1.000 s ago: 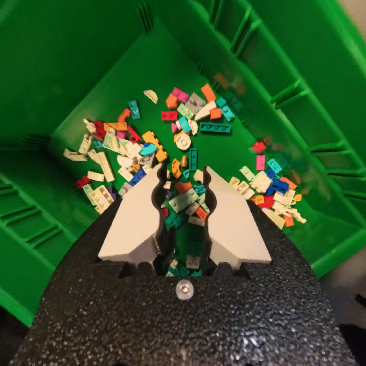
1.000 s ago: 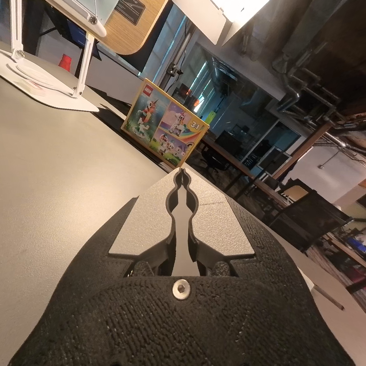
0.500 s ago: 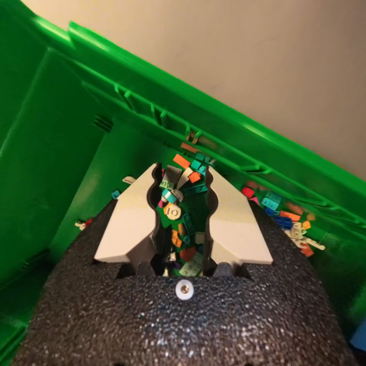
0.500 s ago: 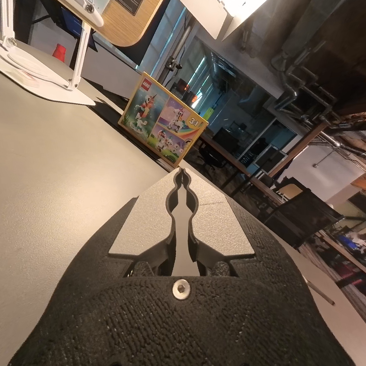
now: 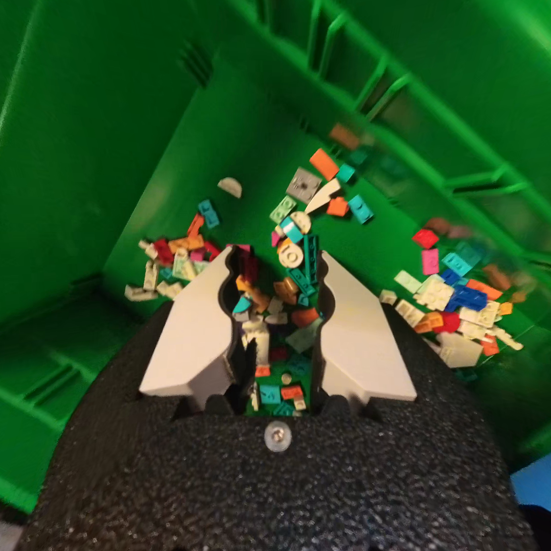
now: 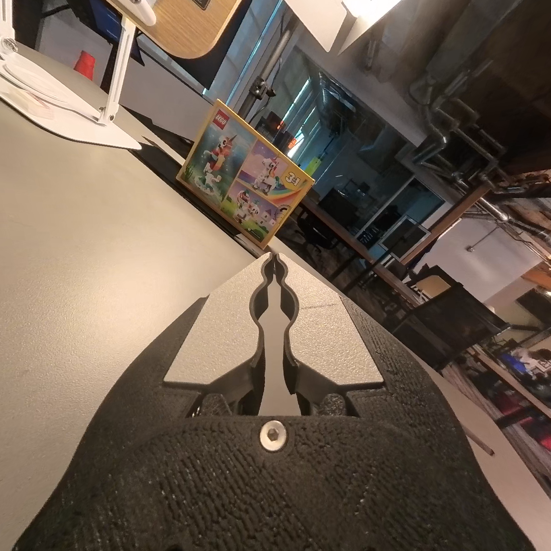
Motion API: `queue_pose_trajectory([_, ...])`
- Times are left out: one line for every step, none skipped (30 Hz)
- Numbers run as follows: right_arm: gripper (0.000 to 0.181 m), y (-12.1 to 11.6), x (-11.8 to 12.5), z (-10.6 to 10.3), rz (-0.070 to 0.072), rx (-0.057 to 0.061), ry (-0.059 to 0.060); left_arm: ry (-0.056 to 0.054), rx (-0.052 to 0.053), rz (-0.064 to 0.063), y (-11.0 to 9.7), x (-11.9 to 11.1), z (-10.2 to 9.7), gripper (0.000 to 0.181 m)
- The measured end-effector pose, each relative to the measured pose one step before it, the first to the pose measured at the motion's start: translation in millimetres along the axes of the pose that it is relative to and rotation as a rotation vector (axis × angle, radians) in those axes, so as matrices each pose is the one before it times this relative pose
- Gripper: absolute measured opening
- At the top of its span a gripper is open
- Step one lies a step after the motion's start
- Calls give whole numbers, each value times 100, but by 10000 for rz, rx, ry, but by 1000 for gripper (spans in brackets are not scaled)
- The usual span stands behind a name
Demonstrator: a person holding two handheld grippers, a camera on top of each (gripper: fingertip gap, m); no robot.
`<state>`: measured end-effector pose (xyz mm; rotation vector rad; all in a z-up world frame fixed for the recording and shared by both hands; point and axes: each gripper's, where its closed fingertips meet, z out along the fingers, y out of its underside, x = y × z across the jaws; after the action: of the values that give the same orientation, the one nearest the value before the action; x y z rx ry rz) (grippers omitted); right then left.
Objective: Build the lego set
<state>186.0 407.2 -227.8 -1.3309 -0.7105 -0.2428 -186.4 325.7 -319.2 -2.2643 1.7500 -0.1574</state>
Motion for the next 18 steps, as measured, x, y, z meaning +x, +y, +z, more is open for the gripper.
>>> queue_pose_trajectory([0, -8, 11, -11, 22, 6, 5, -332, -151, -85, 567, -412, -301, 49])
queue_pose_trajectory([0, -16, 35, -4, 38, 10, 10, -456, -131, 26, 619, -460, -440, 48])
queue_pose_trajectory([0, -25, 56, -27, 50, 18, 13, -311, -111, 65, 673, -151, -561, 47])
queue_pose_trajectory([0, -24, 72, -28, 62, 25, 19, -94, 5, -14, 541, 185, -659, 46])
queue_pose_trajectory([0, -20, 94, -24, 70, 26, 22, 122, 172, -120, 323, 505, -711, 46])
queue_pose_trajectory([0, -23, 93, -23, 67, 23, 25, 338, 305, -183, 141, 799, -706, 46])
queue_pose_trajectory([0, -26, 71, -27, 56, 21, 21, 486, 342, -195, 85, 1047, -626, 46])
queue_pose_trajectory([0, -21, 41, -22, 38, 22, 10, 576, 307, -168, 106, 1232, -485, 47])
queue_pose_trajectory([0, -25, 9, -15, 24, 23, -5, 580, 259, -87, 130, 1328, -290, 47])
queue_pose_trajectory([0, -39, -25, -16, 11, 20, -17, 535, 243, 33, 52, 1400, -51, 52])
queue_pose_trajectory([0, -9, -32, -3, 0, 10, -17, 274, 136, 59, 60, 1088, 171, 58])
queue_pose_trajectory([0, -16, -30, -3, 1, 10, -19, -22, -100, 51, 247, 672, 334, 63])
queue_pose_trajectory([0, -15, -25, -3, 1, 9, -16, -66, -302, 123, 423, 663, 404, 70])
queue_pose_trajectory([0, -5, -5, 3, 3, 4, -2, -155, -246, 187, 263, 542, 398, 75])
queue_pose_trajectory([0, -12, 13, -10, 9, 8, 0, -175, -137, 180, 43, 421, 350, 76])
queue_pose_trajectory([0, -15, 12, -8, 14, 10, 2, -171, -92, 129, -20, 295, 300, 77])
queue_pose_trajectory([0, -1, 7, -1, 11, 8, -1, -150, -67, 89, -24, 180, 235, 79])
queue_pose_trajectory([0, -4, -3, -10, 2, 4, -5, -79, 24, 17, -80, 124, 181, 83])
